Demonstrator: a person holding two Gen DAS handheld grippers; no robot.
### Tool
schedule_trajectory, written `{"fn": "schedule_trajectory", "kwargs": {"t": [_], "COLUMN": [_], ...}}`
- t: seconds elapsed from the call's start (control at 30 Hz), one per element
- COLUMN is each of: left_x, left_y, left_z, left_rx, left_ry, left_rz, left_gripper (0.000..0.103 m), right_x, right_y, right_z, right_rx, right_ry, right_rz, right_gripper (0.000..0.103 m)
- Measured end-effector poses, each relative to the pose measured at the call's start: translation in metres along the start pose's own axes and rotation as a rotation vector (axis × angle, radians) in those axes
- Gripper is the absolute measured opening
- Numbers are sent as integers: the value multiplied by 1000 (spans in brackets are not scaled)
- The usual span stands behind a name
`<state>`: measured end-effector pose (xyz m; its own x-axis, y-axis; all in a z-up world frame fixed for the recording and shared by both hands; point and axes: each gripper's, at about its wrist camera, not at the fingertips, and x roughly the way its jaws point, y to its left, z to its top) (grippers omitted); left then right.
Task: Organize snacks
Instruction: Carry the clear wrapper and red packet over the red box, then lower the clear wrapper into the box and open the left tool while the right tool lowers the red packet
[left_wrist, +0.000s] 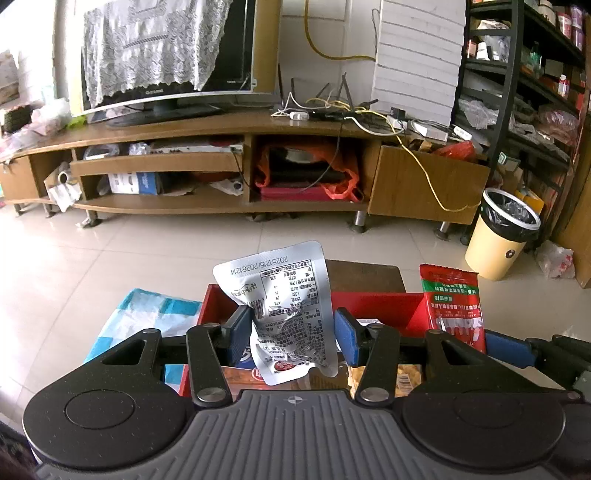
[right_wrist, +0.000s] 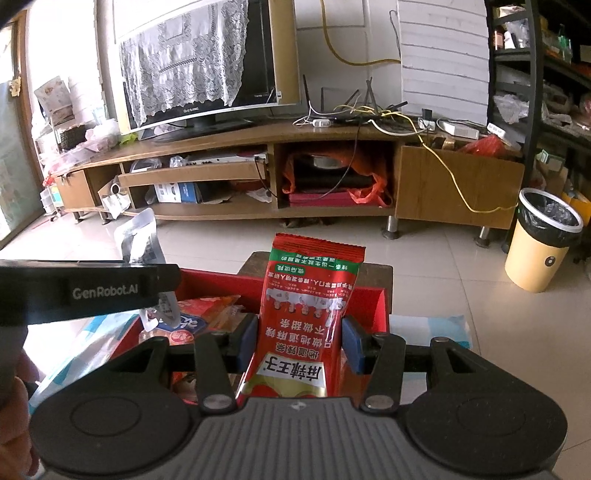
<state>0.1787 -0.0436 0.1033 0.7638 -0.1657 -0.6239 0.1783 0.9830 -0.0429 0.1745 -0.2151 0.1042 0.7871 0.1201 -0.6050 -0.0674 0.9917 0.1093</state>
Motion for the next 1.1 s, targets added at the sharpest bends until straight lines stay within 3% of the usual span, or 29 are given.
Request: {"fn": "schedule_trajectory", "kwargs": {"t": [1.1], "left_x": [54], "left_y": [-6], "left_z": [-3], "left_rx": [-5], "left_ry": [80], "left_rz": [-6], "left_gripper": [57], "right_x": [55], "right_y": [-14], "right_z": [-4], "right_rx": [18], "right_ry": [70], "right_rz": [-9], "right_gripper": [45]}}
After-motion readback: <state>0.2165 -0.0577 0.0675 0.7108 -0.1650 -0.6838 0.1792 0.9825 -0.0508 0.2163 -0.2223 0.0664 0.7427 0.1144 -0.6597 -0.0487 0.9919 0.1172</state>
